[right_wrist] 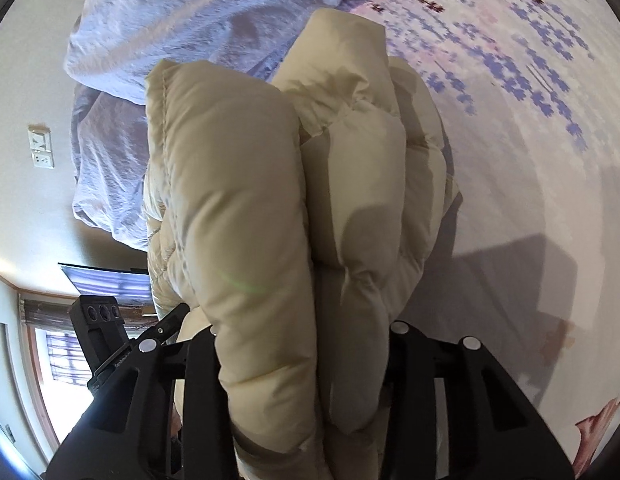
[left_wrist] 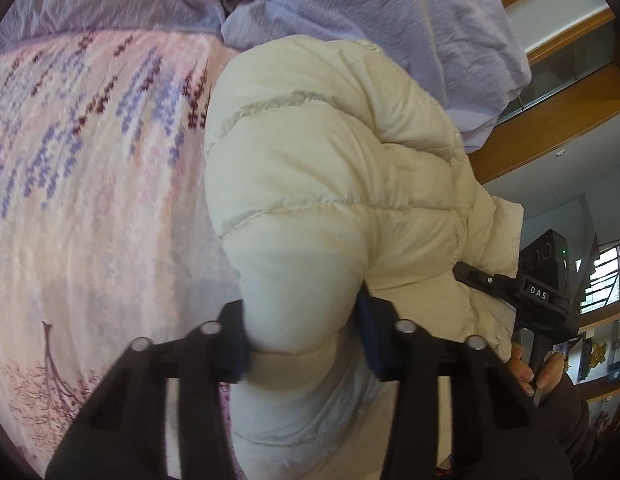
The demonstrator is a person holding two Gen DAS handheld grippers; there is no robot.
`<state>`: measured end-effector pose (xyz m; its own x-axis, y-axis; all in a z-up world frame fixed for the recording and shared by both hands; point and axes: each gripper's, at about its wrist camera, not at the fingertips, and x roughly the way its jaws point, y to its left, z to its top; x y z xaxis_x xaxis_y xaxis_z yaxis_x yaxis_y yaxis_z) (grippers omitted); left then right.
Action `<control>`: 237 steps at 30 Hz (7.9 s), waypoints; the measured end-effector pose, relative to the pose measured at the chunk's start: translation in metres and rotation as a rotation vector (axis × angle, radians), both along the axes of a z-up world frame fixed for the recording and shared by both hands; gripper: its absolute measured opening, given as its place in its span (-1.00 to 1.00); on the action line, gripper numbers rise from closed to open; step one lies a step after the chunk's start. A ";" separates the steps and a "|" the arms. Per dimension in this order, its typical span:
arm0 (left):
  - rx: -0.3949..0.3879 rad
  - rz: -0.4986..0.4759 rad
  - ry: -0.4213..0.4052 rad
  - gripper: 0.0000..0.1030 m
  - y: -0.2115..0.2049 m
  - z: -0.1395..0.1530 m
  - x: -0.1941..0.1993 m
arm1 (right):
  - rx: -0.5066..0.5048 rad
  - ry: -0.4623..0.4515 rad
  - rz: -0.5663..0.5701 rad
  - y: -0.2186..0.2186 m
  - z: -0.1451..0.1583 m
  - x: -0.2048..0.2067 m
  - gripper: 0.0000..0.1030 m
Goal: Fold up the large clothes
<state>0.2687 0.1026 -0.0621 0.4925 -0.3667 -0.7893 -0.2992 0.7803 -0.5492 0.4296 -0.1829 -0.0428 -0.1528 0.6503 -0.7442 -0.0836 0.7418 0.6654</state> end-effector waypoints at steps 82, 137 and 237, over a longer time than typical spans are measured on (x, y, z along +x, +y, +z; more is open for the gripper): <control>0.671 0.262 0.049 0.83 0.089 0.010 0.059 | -0.303 -0.707 0.312 0.204 0.017 -0.008 0.30; 0.475 0.347 -0.005 0.96 0.047 0.062 -0.132 | -0.381 -0.582 0.309 0.124 0.066 -0.086 0.97; 0.343 0.180 -0.056 0.95 -0.019 0.097 -0.186 | -0.258 -0.469 0.318 0.100 0.122 -0.170 0.97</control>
<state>0.0825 0.0833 0.0345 0.5704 0.0098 -0.8213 -0.4251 0.8591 -0.2850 0.2594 -0.0826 0.0790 0.0721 0.4168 -0.9061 -0.5671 0.7645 0.3065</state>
